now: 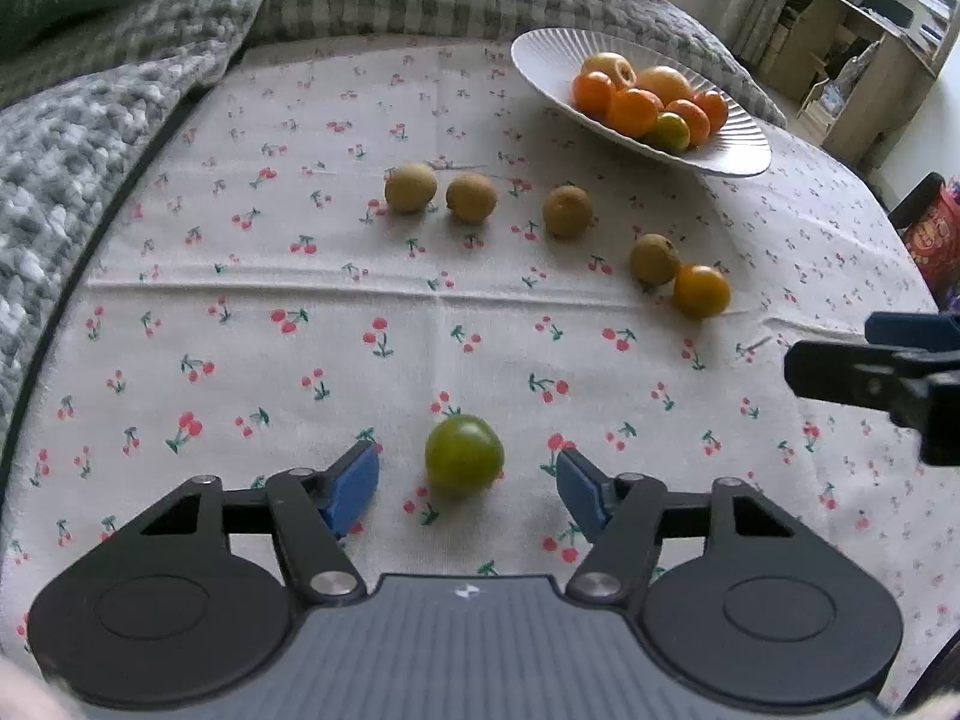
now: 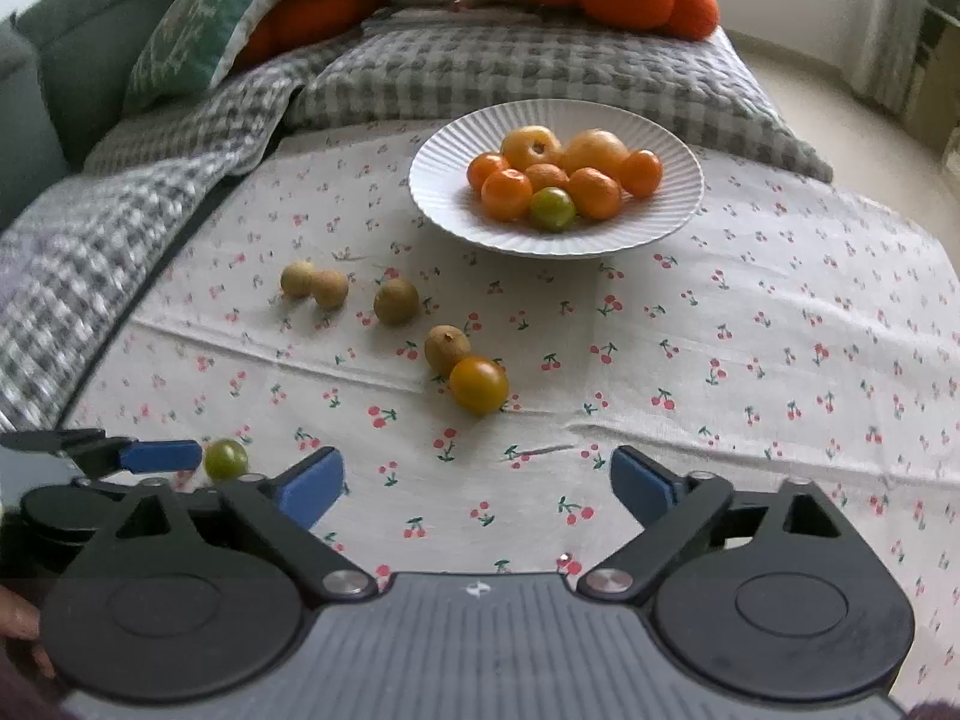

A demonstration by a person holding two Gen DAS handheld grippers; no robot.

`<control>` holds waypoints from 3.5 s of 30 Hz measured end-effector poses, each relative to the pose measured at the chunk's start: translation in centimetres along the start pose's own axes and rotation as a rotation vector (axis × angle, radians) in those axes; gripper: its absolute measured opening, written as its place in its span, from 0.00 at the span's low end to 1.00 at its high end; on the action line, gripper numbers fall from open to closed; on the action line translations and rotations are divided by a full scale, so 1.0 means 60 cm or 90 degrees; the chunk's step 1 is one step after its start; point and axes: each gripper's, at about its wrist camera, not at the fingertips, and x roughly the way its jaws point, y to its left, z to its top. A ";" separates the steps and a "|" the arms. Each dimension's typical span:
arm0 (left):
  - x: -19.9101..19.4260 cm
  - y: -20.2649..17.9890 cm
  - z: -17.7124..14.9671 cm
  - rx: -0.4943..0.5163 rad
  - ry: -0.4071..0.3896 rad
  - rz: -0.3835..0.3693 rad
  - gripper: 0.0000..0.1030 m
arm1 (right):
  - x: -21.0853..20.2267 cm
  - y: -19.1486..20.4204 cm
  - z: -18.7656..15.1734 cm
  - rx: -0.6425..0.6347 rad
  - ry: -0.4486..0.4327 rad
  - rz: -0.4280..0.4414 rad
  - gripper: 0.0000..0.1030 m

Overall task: Organize fruits
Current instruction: 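Grasp a green cherry tomato with the left tool while the right tool grasps a yellow one, then carry both held tomatoes in the tools over the white plate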

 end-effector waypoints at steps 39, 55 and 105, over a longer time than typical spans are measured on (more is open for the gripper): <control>0.000 -0.008 0.007 0.023 -0.008 -0.009 0.16 | 0.090 0.052 0.022 -0.134 -0.025 -0.017 0.25; -0.014 -0.001 0.016 0.008 -0.027 -0.022 0.16 | 0.024 0.040 0.036 -0.093 -0.083 0.022 0.25; 0.030 -0.031 0.219 -0.087 -0.105 -0.226 0.16 | 0.002 -0.207 0.111 0.277 -0.154 0.091 0.25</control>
